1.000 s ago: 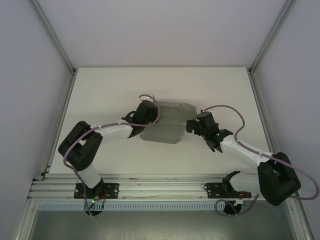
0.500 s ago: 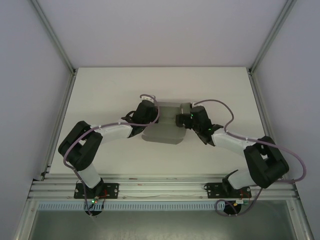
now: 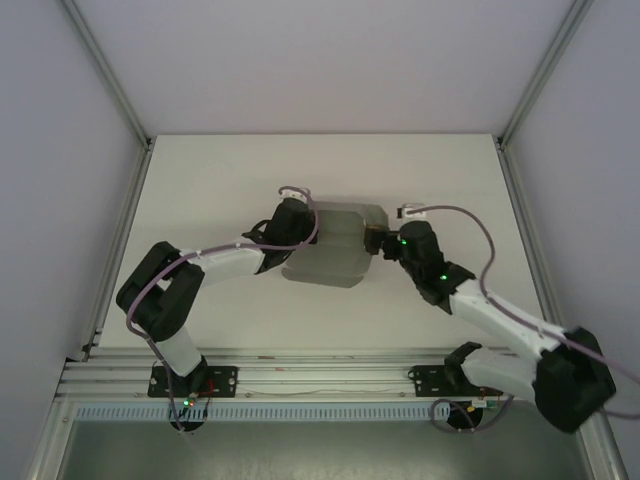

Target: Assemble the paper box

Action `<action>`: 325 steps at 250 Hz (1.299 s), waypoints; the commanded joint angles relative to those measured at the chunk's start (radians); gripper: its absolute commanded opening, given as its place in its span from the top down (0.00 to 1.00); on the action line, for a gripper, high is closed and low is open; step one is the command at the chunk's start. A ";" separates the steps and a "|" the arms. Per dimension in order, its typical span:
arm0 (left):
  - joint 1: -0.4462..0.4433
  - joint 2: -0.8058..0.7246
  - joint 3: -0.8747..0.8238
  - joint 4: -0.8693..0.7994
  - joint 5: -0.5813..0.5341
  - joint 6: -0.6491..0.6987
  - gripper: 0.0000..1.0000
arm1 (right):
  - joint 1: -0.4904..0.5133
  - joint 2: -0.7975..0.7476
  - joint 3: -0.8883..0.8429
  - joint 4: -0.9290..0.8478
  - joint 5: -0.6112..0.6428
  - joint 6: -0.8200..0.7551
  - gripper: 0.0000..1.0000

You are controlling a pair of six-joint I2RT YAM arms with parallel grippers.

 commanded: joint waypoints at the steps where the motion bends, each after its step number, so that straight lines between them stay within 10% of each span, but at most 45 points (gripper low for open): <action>1: 0.019 -0.021 0.004 -0.002 0.010 0.009 1.00 | -0.078 -0.136 -0.013 -0.110 -0.064 -0.014 0.00; 72: 0.024 -0.042 -0.019 0.019 0.052 0.036 1.00 | -0.314 -0.134 0.028 -0.199 -0.440 -0.046 0.19; 169: 0.024 -0.033 -0.028 0.047 0.112 0.064 1.00 | -0.314 0.155 0.187 -0.168 -0.897 -0.315 0.46; 265: 0.022 -0.005 0.006 0.005 0.063 0.041 1.00 | -0.197 0.325 0.276 -0.122 -0.807 -0.276 0.59; 325: 0.013 -0.009 0.018 -0.015 0.007 0.034 1.00 | -0.088 0.403 0.317 -0.108 -0.391 -0.128 0.64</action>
